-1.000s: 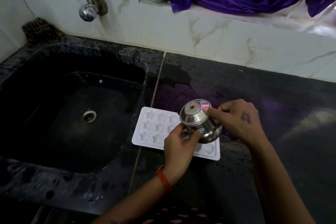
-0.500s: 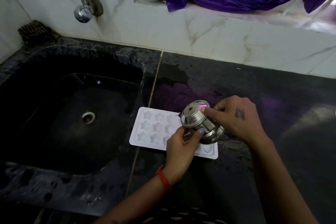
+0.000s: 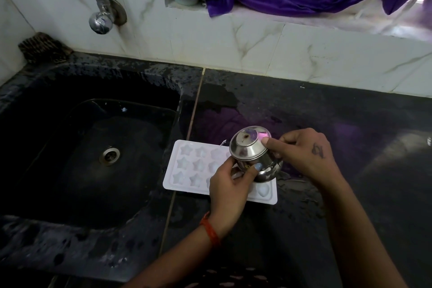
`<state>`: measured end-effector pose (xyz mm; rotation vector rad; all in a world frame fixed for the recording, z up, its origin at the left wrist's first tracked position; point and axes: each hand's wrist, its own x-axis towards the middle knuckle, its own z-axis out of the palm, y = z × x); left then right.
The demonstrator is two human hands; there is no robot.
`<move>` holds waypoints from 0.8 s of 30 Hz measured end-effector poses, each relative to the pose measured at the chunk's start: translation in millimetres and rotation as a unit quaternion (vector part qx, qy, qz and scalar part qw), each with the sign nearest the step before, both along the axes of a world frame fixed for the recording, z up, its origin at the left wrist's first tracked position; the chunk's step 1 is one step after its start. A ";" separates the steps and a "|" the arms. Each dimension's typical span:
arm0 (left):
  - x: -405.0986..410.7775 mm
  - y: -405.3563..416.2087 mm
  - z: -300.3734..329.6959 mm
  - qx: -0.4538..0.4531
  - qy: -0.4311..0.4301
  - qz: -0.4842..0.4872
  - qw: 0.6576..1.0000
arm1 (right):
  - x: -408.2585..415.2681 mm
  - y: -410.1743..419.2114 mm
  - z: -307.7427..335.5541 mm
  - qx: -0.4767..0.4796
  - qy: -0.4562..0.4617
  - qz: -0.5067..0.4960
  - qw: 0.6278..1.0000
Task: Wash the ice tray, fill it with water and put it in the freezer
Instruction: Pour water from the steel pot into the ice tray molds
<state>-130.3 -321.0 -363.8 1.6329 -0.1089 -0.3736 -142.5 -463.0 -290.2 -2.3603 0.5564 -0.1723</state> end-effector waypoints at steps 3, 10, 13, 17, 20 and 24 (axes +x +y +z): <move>0.3 -2.7 0.6 0.020 -0.020 0.007 1.000 | -4.0 -2.5 -0.2 0.022 -0.022 -0.016 0.999; -5.5 -12.1 -1.2 0.036 -0.025 -0.028 0.999 | -10.3 -6.8 9.3 -0.039 0.004 -0.016 0.999; -9.1 -14.5 -1.2 0.027 -0.008 -0.048 0.998 | -11.4 -8.4 10.8 -0.077 0.022 -0.003 0.997; -13.6 -18.2 -2.8 0.014 0.013 -0.060 0.998 | -13.2 -9.8 12.0 -0.103 0.029 0.008 0.994; -14.8 -20.0 -3.6 0.011 0.022 -0.056 0.998 | -13.7 -9.5 14.2 -0.115 0.026 0.014 0.993; -15.5 -21.9 -4.0 0.006 0.031 -0.050 0.998 | -12.8 -9.6 15.7 -0.126 0.022 0.021 0.992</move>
